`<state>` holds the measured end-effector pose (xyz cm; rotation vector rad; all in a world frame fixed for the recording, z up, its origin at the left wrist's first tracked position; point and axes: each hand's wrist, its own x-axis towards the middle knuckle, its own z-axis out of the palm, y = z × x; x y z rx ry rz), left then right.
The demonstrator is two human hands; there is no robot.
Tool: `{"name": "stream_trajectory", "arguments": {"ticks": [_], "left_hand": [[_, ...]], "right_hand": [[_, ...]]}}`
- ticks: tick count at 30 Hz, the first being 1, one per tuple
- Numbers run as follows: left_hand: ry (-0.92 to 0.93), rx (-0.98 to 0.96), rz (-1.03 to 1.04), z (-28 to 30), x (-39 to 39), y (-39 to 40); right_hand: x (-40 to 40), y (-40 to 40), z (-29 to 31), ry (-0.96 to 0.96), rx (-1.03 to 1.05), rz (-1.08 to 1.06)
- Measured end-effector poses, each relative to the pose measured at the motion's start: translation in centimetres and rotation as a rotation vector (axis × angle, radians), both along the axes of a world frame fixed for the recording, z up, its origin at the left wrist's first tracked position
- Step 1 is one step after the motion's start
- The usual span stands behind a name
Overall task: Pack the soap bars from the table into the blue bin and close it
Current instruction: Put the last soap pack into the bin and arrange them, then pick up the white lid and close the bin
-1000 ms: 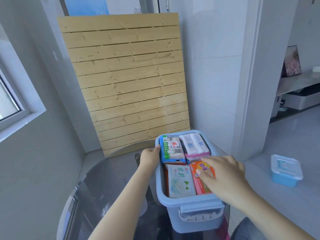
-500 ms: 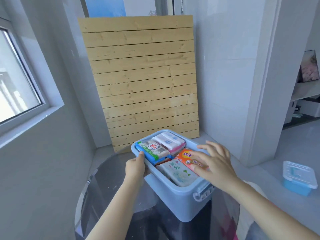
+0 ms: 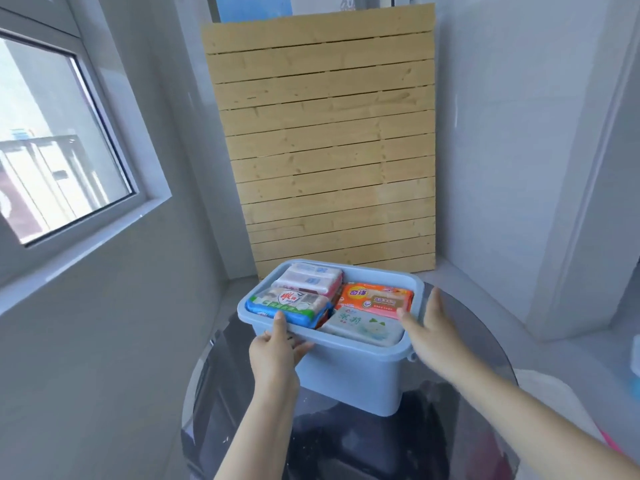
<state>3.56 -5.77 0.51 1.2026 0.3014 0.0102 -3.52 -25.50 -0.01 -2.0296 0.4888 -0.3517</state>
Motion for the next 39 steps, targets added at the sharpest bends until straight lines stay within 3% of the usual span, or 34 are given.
{"name": "stream_trajectory", "arguments": {"ticks": [2,8,16,22,26,33,39], "left_hand": [[0.013,0.024,0.017,-0.1,-0.3,-0.3],[0.000,-0.078,0.009,-0.7,-2.2,-2.1],[-0.026,-0.231,0.000,-0.6,-3.5,-4.3],[0.031,-0.267,-0.070,-0.5,-4.5,-4.5],[0.044,-0.151,-0.234,-1.4,-6.9,-7.1],[0.034,0.007,-0.617,-2.6,-11.9,-17.9],[0.143,0.110,-0.890,-6.7,-16.5,-28.3]], "right_hand": [[-0.9,1.3,-0.9,0.001,0.178,0.016],[1.1,-2.4,-0.3,0.022,0.235,0.077],[4.7,-5.9,-0.1,-0.054,0.561,0.218],[3.5,-5.8,0.0,-0.085,0.376,0.137],[0.7,-6.5,-0.1,-0.075,0.310,0.189],[-7.3,-14.0,-1.0,0.077,0.210,0.142],[-14.0,-21.7,-5.4,0.241,0.170,-0.007]]}}
